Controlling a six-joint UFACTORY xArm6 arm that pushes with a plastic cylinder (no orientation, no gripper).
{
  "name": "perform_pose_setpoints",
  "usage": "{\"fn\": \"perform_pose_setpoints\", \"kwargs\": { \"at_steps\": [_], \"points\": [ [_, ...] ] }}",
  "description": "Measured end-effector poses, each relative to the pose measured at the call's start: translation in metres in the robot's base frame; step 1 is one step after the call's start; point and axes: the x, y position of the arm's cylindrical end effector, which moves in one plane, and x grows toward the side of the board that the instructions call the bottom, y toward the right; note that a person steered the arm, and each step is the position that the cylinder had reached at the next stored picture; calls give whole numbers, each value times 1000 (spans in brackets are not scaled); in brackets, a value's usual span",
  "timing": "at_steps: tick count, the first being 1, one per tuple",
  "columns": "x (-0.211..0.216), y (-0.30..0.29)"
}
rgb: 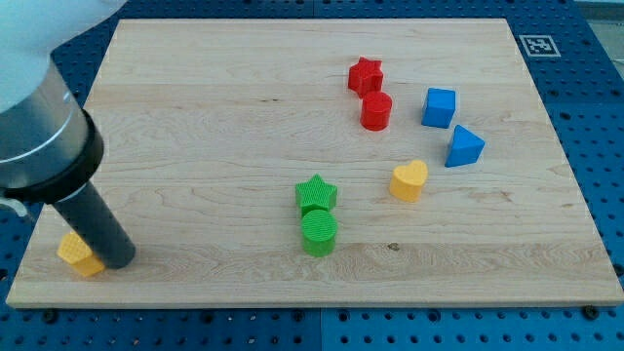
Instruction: Touch the left side of the blue triangle
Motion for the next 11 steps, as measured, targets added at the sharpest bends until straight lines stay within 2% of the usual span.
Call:
{"fn": "perform_pose_setpoints", "kwargs": {
  "at_steps": [2, 4, 5, 6, 8, 9, 10, 11],
  "points": [
    [-10, -1],
    [-119, 60],
    [-153, 78],
    [-153, 84],
    [-143, 254],
    [-122, 293],
    [-121, 293],
    [-121, 325]
  ]
}}
